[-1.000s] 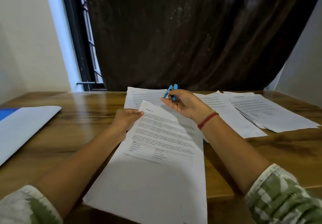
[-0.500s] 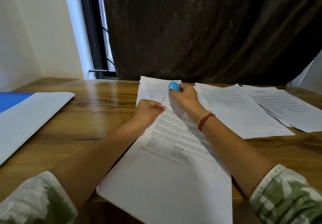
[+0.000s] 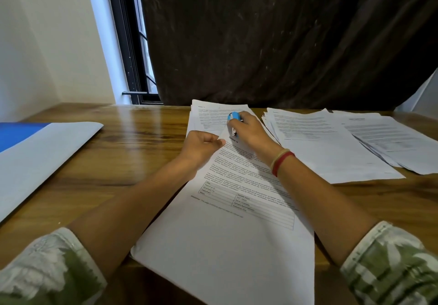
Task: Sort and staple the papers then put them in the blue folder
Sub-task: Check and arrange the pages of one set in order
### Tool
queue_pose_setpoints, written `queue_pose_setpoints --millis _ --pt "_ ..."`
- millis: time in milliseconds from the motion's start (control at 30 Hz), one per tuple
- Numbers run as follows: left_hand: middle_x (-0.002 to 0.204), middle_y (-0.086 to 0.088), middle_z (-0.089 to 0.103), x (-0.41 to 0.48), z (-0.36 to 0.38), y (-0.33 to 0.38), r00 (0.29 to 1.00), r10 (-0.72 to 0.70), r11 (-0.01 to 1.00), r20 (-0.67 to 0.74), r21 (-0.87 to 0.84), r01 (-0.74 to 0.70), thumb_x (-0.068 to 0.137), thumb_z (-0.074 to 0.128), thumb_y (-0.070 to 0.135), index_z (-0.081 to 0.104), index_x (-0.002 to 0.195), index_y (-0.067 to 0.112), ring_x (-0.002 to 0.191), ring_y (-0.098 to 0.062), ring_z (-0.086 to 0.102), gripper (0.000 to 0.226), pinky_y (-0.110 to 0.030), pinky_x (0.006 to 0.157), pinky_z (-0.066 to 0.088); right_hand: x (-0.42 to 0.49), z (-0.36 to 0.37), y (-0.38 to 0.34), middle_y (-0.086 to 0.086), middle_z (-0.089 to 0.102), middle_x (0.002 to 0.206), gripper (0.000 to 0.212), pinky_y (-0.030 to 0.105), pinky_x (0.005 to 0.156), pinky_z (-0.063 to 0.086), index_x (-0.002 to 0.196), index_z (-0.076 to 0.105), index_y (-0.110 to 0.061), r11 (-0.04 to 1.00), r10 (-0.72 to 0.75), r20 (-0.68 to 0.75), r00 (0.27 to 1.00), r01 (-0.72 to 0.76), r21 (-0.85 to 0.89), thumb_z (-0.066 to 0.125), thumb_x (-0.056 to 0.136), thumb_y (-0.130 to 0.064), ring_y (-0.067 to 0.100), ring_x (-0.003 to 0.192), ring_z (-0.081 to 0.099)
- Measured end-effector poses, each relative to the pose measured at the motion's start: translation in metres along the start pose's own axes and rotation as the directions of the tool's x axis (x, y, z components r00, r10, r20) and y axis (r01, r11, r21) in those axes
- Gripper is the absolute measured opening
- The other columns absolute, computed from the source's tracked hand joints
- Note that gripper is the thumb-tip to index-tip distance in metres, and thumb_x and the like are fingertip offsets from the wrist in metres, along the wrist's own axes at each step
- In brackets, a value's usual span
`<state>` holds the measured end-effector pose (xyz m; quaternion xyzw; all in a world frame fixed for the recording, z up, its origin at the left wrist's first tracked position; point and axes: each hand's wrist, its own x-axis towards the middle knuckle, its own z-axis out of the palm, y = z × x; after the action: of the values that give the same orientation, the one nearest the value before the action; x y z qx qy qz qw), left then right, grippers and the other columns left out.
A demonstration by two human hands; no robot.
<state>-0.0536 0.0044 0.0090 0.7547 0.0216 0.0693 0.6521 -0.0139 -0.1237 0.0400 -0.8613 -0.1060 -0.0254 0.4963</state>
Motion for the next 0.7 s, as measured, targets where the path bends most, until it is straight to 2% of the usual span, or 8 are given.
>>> queue_pose_setpoints --millis 100,167,233,267,367,467,533,700 --pt "0.097 -0.007 0.074 -0.002 0.000 0.001 1.000 0.004 1.000 0.006 -0.008 -0.004 0.090 0.066 0.010 0.072 0.097 0.000 0.088 -0.020 0.072 0.014 -0.028 0.080 0.058 -0.003 -0.004 -0.007 0.000 0.046 0.136 0.039 0.028 0.086 0.033 0.138 0.041 -0.017 0.999 0.024 0.081 0.996 -0.020 -0.050 0.039 0.102 -0.033 0.017 0.112 0.047" --pt "0.097 -0.007 0.074 -0.003 0.001 0.002 1.000 0.003 1.000 0.010 -0.022 -0.002 0.090 0.066 0.009 0.072 0.096 0.001 0.087 -0.019 0.072 0.012 -0.025 0.076 0.058 -0.005 -0.010 -0.013 -0.005 0.046 0.119 0.036 0.026 0.084 0.033 0.137 0.040 -0.019 0.995 0.060 0.129 0.990 -0.049 -0.089 0.031 0.105 -0.033 0.010 0.097 0.047" --pt "0.096 -0.007 0.074 -0.003 0.001 0.003 1.000 -0.004 1.000 0.019 -0.029 0.005 0.089 0.065 0.008 0.072 0.096 0.001 0.086 -0.018 0.072 0.011 -0.023 0.073 0.058 -0.007 -0.016 -0.013 -0.011 0.048 0.094 0.023 0.021 0.069 0.035 0.118 0.045 -0.023 0.993 0.113 0.163 0.980 -0.107 -0.048 0.029 0.105 -0.031 0.006 0.076 0.044" --pt "0.096 -0.006 0.074 -0.003 0.001 0.003 1.000 -0.009 1.000 0.021 -0.028 0.010 0.090 0.065 0.008 0.072 0.097 0.001 0.085 -0.018 0.072 0.012 -0.022 0.069 0.058 -0.009 -0.020 -0.013 -0.011 0.048 0.084 0.021 0.020 0.063 0.033 0.108 0.048 -0.023 0.990 0.140 0.178 0.974 -0.140 -0.013 0.030 0.104 -0.032 0.006 0.072 0.044" --pt "0.095 -0.005 0.075 -0.004 0.001 0.004 0.999 -0.026 0.999 0.023 -0.024 0.027 0.090 0.065 0.009 0.072 0.098 0.002 0.081 -0.015 0.073 0.013 -0.018 0.061 0.056 -0.008 -0.024 -0.010 -0.010 0.051 0.076 0.024 0.019 0.058 0.032 0.086 0.051 -0.027 0.985 0.160 0.186 0.970 -0.170 0.040 0.036 0.102 -0.036 0.008 0.071 0.048" --pt "0.094 -0.003 0.075 -0.004 0.001 0.005 1.000 -0.019 0.999 0.018 -0.029 0.020 0.090 0.065 0.010 0.073 0.097 0.002 0.080 -0.013 0.073 0.013 -0.018 0.063 0.057 -0.001 -0.023 -0.010 -0.010 0.055 0.085 0.025 0.020 0.062 0.035 0.103 0.056 -0.021 0.988 0.130 0.169 0.977 -0.141 0.056 0.040 0.103 -0.039 0.008 0.080 0.054" --pt "0.093 -0.003 0.075 -0.004 0.000 0.004 1.000 -0.018 0.999 0.011 -0.029 0.018 0.090 0.066 0.010 0.073 0.096 0.003 0.077 -0.012 0.073 0.012 -0.018 0.061 0.057 0.002 -0.023 -0.010 -0.008 0.056 0.088 0.033 0.020 0.062 0.036 0.114 0.057 -0.018 0.989 0.140 0.153 0.978 -0.147 0.031 0.043 0.101 -0.044 0.008 0.079 0.054" --pt "0.093 -0.004 0.075 -0.004 0.000 0.005 0.999 -0.035 0.999 0.010 -0.027 0.035 0.089 0.066 0.011 0.073 0.096 0.003 0.078 -0.014 0.073 0.013 -0.019 0.061 0.057 0.004 -0.025 -0.008 -0.004 0.064 0.082 0.034 0.023 0.070 0.043 0.101 0.062 -0.016 0.985 0.168 0.140 0.976 -0.173 0.026 0.051 0.096 -0.049 0.013 0.072 0.059"
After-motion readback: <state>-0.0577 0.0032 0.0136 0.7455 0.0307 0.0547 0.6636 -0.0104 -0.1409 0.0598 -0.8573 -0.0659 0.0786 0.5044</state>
